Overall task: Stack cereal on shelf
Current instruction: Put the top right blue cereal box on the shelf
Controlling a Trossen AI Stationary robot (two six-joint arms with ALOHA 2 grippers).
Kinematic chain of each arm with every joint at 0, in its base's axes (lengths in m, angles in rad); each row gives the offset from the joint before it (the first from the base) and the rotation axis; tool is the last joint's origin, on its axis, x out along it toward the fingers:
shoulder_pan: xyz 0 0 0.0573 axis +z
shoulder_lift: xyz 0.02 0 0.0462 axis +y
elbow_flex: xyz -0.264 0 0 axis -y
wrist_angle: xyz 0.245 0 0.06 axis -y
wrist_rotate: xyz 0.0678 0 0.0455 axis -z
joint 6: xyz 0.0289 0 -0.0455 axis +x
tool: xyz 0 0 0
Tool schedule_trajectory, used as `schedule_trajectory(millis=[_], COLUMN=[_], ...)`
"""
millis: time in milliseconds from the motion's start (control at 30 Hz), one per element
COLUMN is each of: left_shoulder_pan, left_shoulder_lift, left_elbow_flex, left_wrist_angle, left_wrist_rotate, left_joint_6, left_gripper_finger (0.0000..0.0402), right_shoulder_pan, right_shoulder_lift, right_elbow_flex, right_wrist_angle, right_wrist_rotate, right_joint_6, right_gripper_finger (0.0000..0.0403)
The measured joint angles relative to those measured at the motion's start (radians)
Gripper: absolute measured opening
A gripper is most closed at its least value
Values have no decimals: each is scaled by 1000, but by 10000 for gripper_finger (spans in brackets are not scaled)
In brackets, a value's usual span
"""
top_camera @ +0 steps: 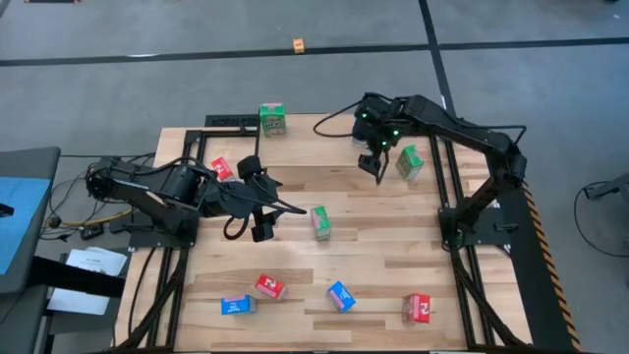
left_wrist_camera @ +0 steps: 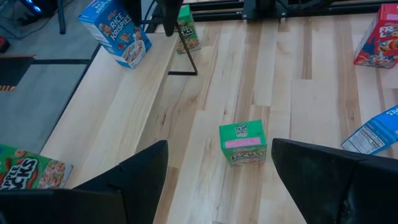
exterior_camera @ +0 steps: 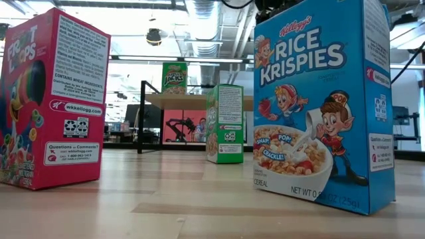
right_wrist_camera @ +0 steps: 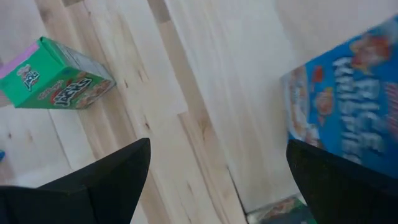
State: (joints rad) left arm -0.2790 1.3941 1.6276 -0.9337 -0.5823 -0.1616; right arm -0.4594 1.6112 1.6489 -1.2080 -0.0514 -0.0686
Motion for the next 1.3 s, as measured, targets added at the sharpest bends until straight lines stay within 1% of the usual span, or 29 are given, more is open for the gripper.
schedule_trajectory(millis=[100,267,567,800,967,1300], left_shoulder_pan=[0,0,0,0,0,0], left_shoulder_lift=[0,0,0,0,0,0], left_elbow_flex=[0,0,0,0,0,0], left_wrist_angle=[0,0,0,0,0,0], left_wrist_rotate=[0,0,0,0,0,0], left_joint_6=[0,0,0,0,0,0], left_gripper_finger=[277,277,277,277,277,277], right_shoulder_pan=[2,-7,-17,-34,-25,10], right_shoulder_lift=[27,31,32,32,33,24], right_elbow_flex=[-2,0,-1,-1,-1,-2], right_wrist_angle=[-7,12,13,24,29,-69], right_wrist_rotate=[3,5,55,55,55,49], right_joint_6=[5,9,1,-15,-18,70], right_gripper_finger=[400,400,400,400,400,400])
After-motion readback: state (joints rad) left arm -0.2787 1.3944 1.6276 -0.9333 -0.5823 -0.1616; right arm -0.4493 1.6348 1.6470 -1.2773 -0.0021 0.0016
